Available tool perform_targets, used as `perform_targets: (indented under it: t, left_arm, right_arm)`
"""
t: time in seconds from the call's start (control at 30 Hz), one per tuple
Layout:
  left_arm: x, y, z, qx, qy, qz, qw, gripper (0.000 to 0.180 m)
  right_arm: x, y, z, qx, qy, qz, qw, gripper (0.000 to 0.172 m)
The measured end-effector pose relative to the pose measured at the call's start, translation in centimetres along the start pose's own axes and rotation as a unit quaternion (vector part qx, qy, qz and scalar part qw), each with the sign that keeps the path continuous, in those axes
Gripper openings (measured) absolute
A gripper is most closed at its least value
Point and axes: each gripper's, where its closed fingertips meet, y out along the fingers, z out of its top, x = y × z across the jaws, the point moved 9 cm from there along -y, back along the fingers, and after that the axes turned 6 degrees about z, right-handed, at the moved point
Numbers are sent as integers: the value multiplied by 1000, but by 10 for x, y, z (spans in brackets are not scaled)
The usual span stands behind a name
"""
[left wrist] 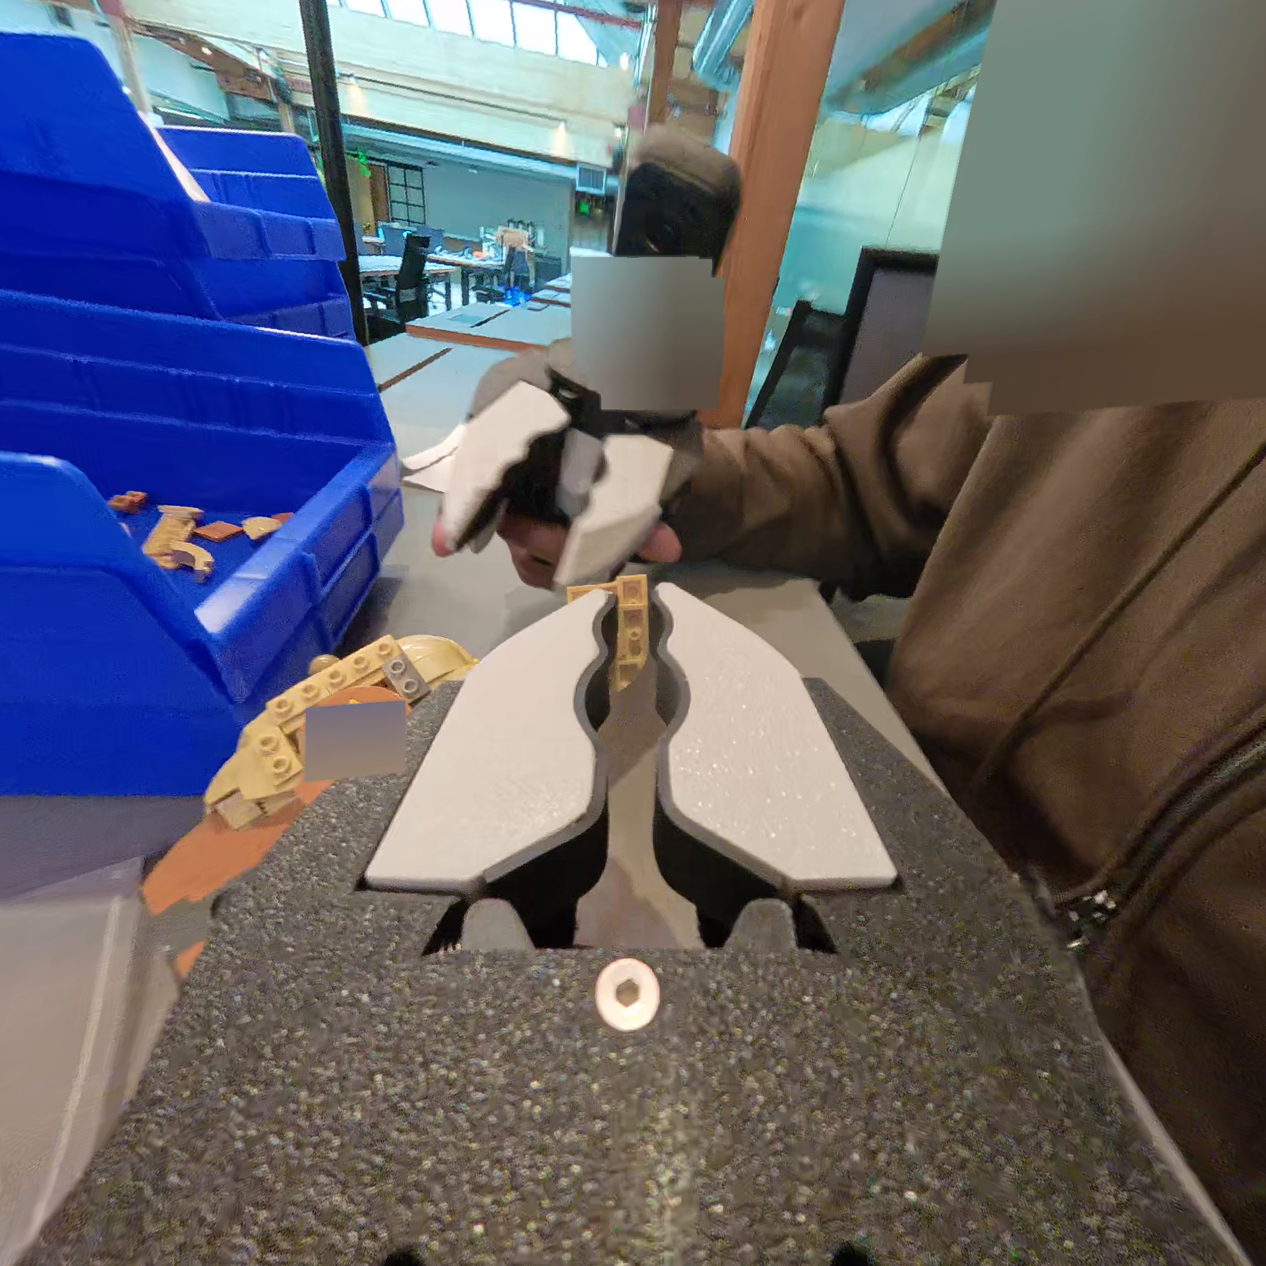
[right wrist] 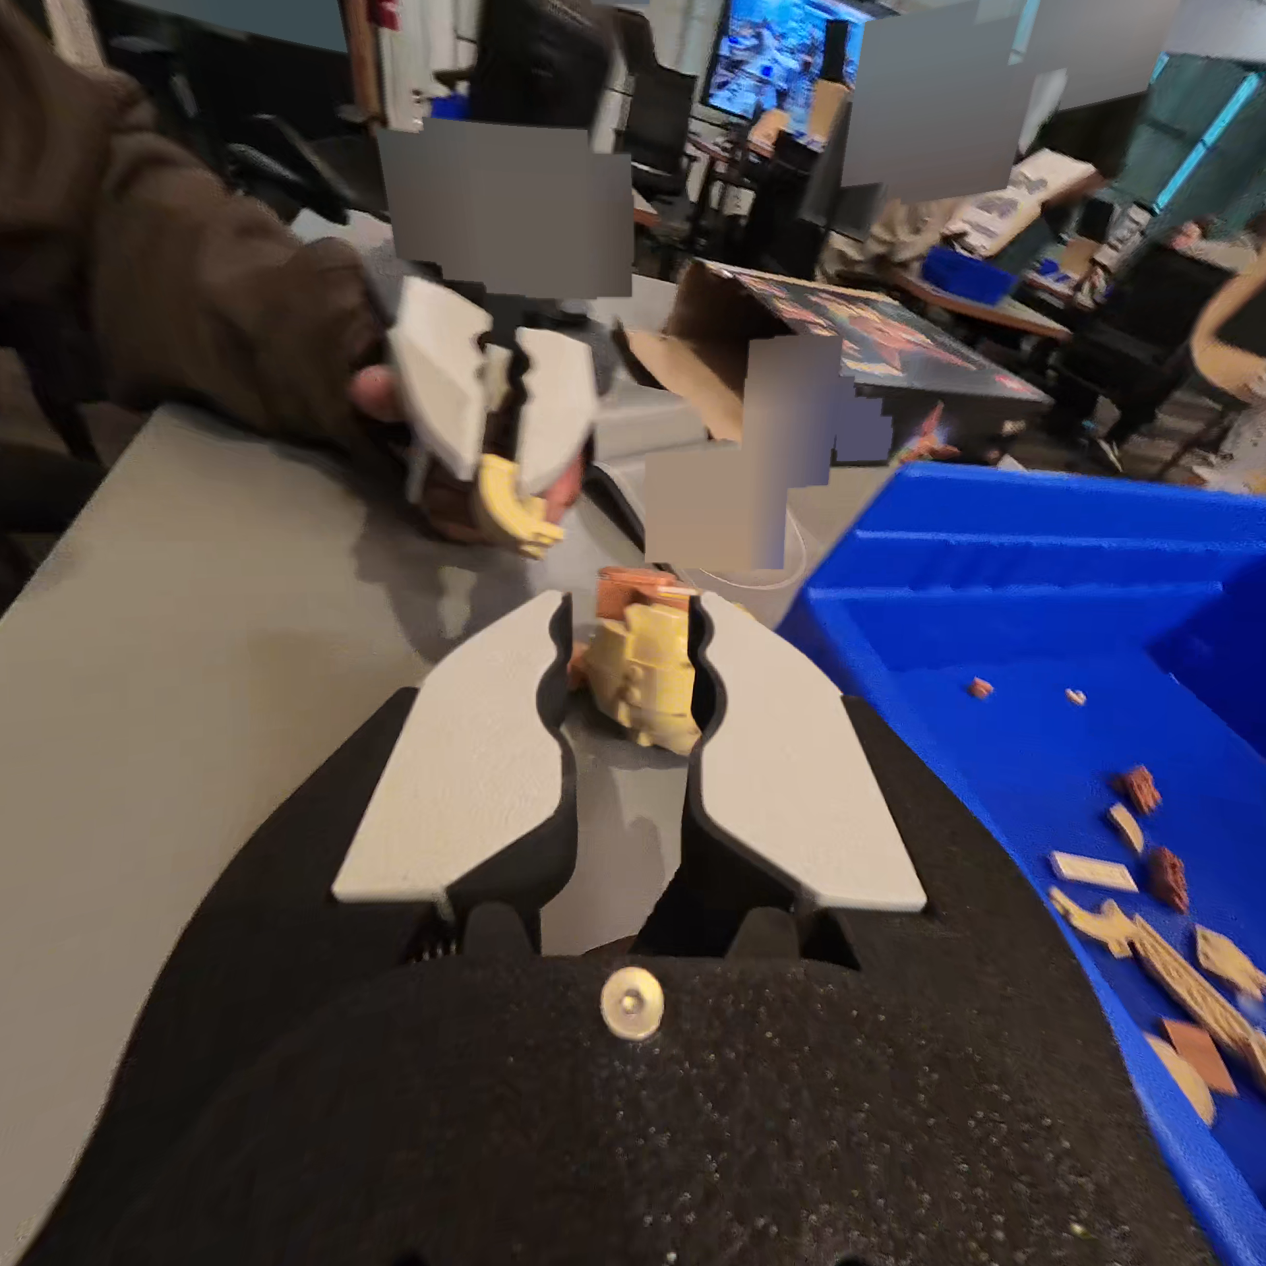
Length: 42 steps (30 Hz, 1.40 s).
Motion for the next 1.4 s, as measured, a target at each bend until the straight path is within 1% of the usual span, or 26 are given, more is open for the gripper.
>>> perform_targets:
  t: [0.07, 0.2, 0.37, 0.43, 0.53, 0.7, 0.83, 0.9, 1.1, 1.27, 1.4]
  left_arm:
    - [-3, -1, 0, 8, -34, -9, 999, 8]
    - [-5, 2, -4, -6, -92, -32, 995, 8]
    - [-2, 8, -11, -50, -93, -33, 994, 8]
    - [-2, 9, -11, -53, -101, -36, 993, 8]
    - [-6, 7, -10, -36, -115, -28, 992, 9]
    - [-15, -1, -3, 16, -147, -11, 989, 15]
    - [-14, -1, -3, 24, -158, -22, 987, 23]
    - [-13, 1, -4, 21, -158, -17, 987, 28]
    - [-13, 3, -5, 18, -153, -12, 988, 27]
    - [-6, 6, -7, 2, -105, -11, 994, 27]
    - [-2, 6, -7, -23, -63, -22, 998, 19]
  right_arm:
    - [-11, 4, 3, 7, -23, 24, 999, 33]
    - [-26, 12, 6, 21, -28, 60, 998, 32]
    - [-36, 25, 0, -19, -34, 68, 997, 17]
    - [-37, 26, -1, -18, -18, 78, 997, 14]
    - [-33, 23, 0, 2, 21, 89, 996, 12]
    - [-23, 14, 2, 69, 103, 99, 987, 12]
    - [-16, 11, 3, 116, 158, 96, 976, 10]
    - [-17, 12, 2, 130, 173, 101, 971, 9]
    - [-21, 18, 2, 138, 187, 114, 966, 9]
    - [-22, 19, 0, 136, 198, 133, 962, 8]
    - [-25, 20, -1, 121, 192, 158, 961, 9]
